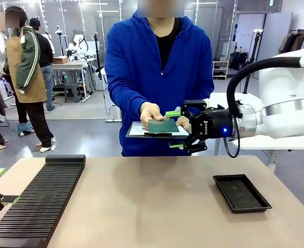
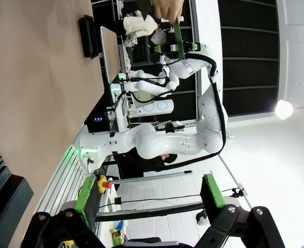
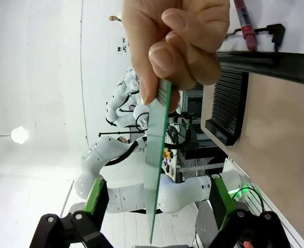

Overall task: Inspect the PCB.
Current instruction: Pick up the Blank PCB that the human is holding.

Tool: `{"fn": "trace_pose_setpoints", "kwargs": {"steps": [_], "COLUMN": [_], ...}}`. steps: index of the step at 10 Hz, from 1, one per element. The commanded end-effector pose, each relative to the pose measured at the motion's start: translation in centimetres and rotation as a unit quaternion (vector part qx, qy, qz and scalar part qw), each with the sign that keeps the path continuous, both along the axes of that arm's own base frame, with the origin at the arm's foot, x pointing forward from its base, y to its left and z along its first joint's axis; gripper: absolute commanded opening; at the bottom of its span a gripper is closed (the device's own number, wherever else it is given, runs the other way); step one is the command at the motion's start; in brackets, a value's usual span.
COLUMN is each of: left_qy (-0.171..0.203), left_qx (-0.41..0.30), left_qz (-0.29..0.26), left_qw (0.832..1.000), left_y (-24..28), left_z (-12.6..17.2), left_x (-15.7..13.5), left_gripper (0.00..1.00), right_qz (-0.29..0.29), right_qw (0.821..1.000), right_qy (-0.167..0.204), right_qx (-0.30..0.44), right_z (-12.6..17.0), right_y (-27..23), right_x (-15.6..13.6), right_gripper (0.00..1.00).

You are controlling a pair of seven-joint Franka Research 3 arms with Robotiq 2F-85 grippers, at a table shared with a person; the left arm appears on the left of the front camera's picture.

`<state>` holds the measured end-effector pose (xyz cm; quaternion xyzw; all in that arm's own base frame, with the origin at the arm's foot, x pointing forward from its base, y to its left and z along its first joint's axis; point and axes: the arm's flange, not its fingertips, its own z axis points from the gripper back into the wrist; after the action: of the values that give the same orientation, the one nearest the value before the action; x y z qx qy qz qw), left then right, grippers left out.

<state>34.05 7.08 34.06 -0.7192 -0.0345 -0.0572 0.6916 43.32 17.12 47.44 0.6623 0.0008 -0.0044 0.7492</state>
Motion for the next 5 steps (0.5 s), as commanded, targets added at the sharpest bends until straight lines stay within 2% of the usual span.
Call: {"fn": "trace_pose_setpoints", "kwargs": {"steps": [1,2,5], "left_qy": [-0.001,-0.001,-0.001], "left_qx": [-0.001,-0.001,-0.001], "left_qz": [-0.003,-0.003,-0.003], "left_qw": [1.000,1.000,1.000], "left_y": [0.09,0.09,0.09], "left_z": [0.08,0.08,0.08], "left_x": [-0.08,-0.08,-0.08], "left_gripper": [1.00,1.00,1.00], "right_qz": [-0.002,-0.003,-0.004], "right_qw": [1.000,1.000,1.000], "right_qy": [0.015,0.018,0.013], "right_qx": [0.000,0.001,0.005], "right_z": [0.15,-0.04,-0.13], "right_y": [0.75,0.92,1.05], "right_x": [0.90,1.03,0.92], "right_gripper": [1.00,0.97,0.69]}}
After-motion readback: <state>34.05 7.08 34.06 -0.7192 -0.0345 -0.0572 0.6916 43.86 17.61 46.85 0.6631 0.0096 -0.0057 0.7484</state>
